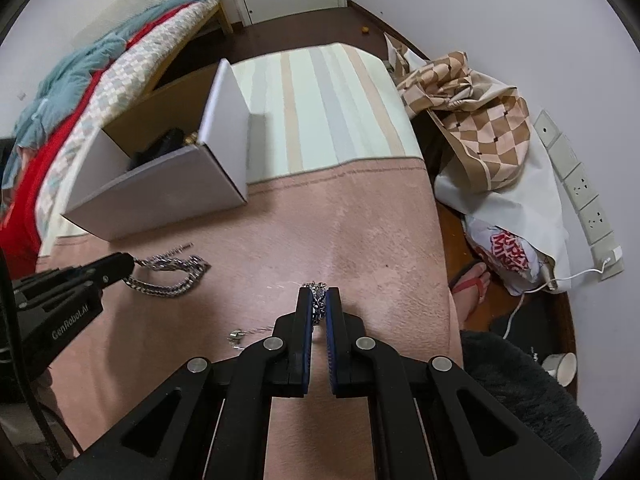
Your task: Organize jewelry
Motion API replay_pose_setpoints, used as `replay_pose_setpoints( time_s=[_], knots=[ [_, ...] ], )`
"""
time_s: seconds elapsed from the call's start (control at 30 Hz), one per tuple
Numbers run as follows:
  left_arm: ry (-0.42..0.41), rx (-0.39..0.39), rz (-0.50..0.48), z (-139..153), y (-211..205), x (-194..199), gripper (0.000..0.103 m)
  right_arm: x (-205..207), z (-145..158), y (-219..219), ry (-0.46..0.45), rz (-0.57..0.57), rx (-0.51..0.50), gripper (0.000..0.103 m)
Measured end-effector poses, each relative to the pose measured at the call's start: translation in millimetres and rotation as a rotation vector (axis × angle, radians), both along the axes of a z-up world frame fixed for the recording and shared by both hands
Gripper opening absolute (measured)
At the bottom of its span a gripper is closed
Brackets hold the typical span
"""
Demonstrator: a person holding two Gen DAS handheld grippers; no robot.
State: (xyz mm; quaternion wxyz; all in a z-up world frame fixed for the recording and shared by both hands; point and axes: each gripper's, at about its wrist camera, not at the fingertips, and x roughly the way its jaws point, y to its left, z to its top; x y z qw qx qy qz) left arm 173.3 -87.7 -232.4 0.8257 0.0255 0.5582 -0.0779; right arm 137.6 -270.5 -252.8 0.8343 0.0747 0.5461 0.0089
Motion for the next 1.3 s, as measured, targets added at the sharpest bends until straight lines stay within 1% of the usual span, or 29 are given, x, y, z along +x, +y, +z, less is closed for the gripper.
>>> replay_pose_setpoints(
  time_s=[0.1, 0.33, 0.4, 0.53, 0.63, 0.7, 0.77, 0.87, 0.93, 1.03, 1.2, 1.3],
  knots=[
    [-0.014, -0.027, 0.002, 12, 7, -5, 0.002, -1, 9, 3, -0.013, 0.006, 0.026, 0.007],
    [-0.021, -0.087, -0.022, 35, 17, -14, 0.002, -3, 30, 8, -0.022, 0.017, 0.13, 0.006],
    [-0.034, -0.101, -0.029, 46, 19, -16, 0.002, -5, 42, 11, -0.039, 0.029, 0.156, 0.006],
    [-0.07, -0.13, -0.033, 73, 26, -17, 0.002, -1, 72, 18, -0.081, 0.062, 0.191, 0.006],
    [-0.107, -0.166, -0.031, 101, 33, -11, 0.002, 9, 101, 23, -0.122, 0.088, 0.22, 0.006],
    [-0.133, -0.193, -0.032, 122, 40, -2, 0.002, 18, 121, 28, -0.149, 0.107, 0.242, 0.006],
    [-0.157, -0.2, -0.031, 137, 44, 9, 0.002, 31, 141, 33, -0.175, 0.129, 0.258, 0.006],
    [-0.181, -0.196, -0.032, 150, 50, 30, 0.002, 54, 164, 45, -0.208, 0.158, 0.251, 0.006],
    [-0.183, -0.186, -0.029, 151, 53, 46, 0.002, 71, 169, 53, -0.212, 0.174, 0.233, 0.006],
    [-0.15, -0.162, -0.03, 138, 56, 74, 0.002, 98, 161, 66, -0.183, 0.19, 0.209, 0.006],
    [-0.069, -0.085, -0.043, 97, 54, 112, 0.002, 137, 124, 80, -0.099, 0.2, 0.173, 0.006],
    [-0.017, -0.082, -0.041, 75, 56, 125, 0.002, 153, 97, 83, -0.039, 0.205, 0.171, 0.006]
  ],
)
